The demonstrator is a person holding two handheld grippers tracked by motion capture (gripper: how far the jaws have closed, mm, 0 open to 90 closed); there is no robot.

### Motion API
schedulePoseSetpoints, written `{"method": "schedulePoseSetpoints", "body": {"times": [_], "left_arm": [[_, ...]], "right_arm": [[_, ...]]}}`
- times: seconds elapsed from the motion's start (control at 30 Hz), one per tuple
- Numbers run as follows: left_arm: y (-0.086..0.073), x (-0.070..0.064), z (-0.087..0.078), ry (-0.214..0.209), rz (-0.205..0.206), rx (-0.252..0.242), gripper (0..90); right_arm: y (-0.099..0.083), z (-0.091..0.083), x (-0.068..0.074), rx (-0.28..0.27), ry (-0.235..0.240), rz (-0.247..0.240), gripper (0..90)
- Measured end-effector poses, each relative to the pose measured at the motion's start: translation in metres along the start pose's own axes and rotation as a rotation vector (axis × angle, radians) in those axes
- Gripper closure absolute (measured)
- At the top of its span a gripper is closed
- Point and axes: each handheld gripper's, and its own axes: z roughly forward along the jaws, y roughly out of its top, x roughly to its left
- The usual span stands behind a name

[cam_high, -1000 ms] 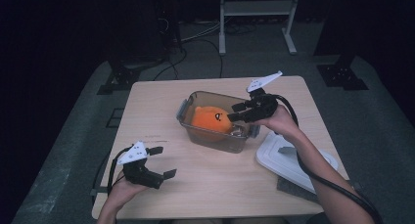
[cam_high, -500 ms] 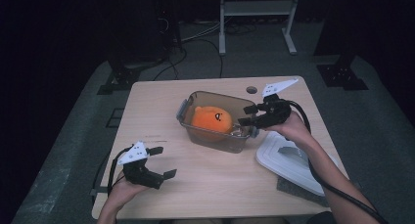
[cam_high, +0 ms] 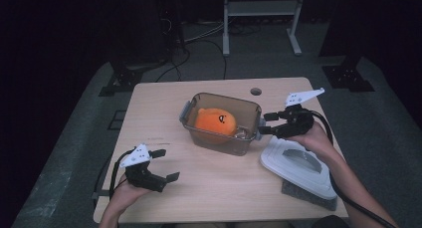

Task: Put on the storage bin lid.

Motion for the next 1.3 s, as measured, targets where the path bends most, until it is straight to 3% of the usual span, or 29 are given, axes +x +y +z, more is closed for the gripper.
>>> {"method": "schedulePoseSetpoints", "body": {"times": [0.6, 1.3], "left_arm": [[0.000, 0.000, 0.000, 0.001, -0.001, 0.001, 2.3], [-0.001, -0.002, 0.002, 0.000, -0.003, 0.010, 2.2]], "right_arm": [[-0.051, -0.022, -0.010, 0.002, -0.040, 0.090, 34.6], [-0.107, -0.035, -0.015, 0.030, -0.086, 0.143, 34.3]]}}
